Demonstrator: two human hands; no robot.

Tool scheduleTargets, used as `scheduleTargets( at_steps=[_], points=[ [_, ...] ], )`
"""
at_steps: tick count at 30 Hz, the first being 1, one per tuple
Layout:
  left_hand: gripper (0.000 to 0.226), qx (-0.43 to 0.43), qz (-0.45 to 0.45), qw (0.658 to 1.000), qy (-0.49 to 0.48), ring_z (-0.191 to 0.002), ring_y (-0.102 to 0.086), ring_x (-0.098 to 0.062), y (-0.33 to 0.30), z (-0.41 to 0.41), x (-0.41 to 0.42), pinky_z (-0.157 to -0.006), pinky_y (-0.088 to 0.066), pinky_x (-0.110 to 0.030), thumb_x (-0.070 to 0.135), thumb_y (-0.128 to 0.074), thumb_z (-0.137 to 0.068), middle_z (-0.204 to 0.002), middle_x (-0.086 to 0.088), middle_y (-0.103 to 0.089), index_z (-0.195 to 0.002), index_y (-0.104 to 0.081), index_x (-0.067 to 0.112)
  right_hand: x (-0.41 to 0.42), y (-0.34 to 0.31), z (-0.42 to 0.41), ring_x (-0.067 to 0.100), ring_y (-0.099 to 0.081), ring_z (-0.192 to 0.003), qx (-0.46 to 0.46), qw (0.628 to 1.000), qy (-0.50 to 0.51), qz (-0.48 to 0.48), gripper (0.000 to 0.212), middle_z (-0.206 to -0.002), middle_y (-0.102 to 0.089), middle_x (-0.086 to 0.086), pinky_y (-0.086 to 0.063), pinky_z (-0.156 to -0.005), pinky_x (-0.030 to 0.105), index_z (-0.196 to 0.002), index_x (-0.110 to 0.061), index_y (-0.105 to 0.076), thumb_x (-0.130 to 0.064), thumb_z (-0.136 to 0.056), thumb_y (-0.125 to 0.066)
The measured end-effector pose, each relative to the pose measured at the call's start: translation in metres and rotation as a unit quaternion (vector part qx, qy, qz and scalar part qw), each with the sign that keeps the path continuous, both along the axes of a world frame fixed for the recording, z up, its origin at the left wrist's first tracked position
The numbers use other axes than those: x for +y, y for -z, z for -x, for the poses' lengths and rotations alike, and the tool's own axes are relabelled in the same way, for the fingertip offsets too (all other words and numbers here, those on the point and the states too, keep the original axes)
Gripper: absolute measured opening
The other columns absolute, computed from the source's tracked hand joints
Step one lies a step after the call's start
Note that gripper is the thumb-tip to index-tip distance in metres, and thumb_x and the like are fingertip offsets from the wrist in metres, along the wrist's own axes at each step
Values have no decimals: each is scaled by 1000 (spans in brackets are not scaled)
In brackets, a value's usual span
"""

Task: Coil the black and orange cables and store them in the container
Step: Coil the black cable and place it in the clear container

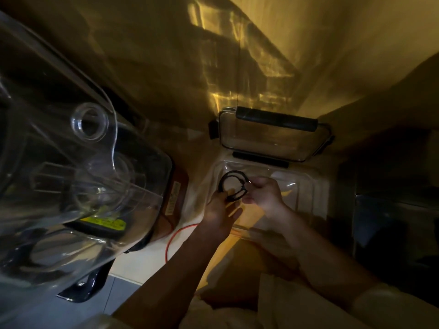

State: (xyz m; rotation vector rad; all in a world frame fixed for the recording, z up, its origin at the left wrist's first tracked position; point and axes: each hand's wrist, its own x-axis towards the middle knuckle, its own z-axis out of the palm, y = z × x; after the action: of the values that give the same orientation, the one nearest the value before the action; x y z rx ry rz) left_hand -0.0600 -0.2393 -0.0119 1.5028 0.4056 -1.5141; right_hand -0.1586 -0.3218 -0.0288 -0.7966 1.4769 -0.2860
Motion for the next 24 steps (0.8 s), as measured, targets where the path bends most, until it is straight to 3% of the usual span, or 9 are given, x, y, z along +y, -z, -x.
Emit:
scheduleTargets(
  at_steps=[2, 5, 9, 13, 17, 21, 24],
  points=[
    [21, 3, -5, 1000, -7, -94, -61, -22, -1, 0, -2, -79, -53, -34, 18, -50, -99, -109, -11, -66, -113, -64, 11, 0, 3, -2, 24, -65, -60, 9, 1000, 0, 2, 22, -85, -68, 15, -58, -54, 30, -116, 0, -63, -1, -95, -57],
    [19, 5, -2, 1000, -12, -93, -62, -20, -4, 1, -4, -81, -54, -33, 16, -50, -99, -102, -8, -68, -109, -66, 10, 1, 3, -3, 29, -64, -61, 8, 1000, 9, 4, 23, -97, -69, 23, -58, -58, 36, -117, 3, -60, 3, -94, -58],
    [18, -14, -11, 1000, -25, -95, -61, -21, -6, 6, -7, -92, -49, -38, 14, -48, -100, -98, -5, -67, -96, -66, 13, 3, 0, 1, 29, -64, -68, -9, 999, 42, -5, 26, -99, -61, 18, -57, -56, 31, -116, 9, -55, 13, -91, -55],
    [23, -24, -11, 999, -25, -108, -57, -22, -10, 9, -6, -99, -45, -40, 18, -45, -102, -116, -7, -63, -116, -62, 11, 7, -7, 6, 31, -65, -86, -4, 1000, 15, -1, 25, -95, -65, 12, -57, -79, 39, -114, 5, -60, 12, -91, -55],
    [37, -27, -15, 999, -36, -118, -54, -24, -18, 6, -3, -96, -44, -37, 19, -44, -103, -133, -11, -56, -137, -52, 9, 10, -13, 12, 27, -63, -88, -6, 1000, -3, 8, 26, -102, -67, 15, -55, -71, 27, -114, 1, -62, 11, -92, -51],
    [37, -26, -18, 998, -52, -115, -51, -26, -26, 7, -2, -102, -42, -38, 17, -43, -103, -141, -14, -50, -139, -50, 8, 15, -13, 22, 33, -68, -97, -2, 999, -9, 37, 24, -111, -68, 15, -57, -80, 35, -112, -3, -66, 3, -97, -49],
    [36, -33, -8, 999, -42, -122, -52, -29, -33, 11, 4, -107, -42, -39, 14, -45, -103, -138, -14, -49, -137, -51, 5, 21, -16, 27, 26, -68, -82, -12, 998, 2, 58, 24, -103, -70, 14, -56, -70, 32, -97, -11, -69, 2, -96, -50]
  ],
)
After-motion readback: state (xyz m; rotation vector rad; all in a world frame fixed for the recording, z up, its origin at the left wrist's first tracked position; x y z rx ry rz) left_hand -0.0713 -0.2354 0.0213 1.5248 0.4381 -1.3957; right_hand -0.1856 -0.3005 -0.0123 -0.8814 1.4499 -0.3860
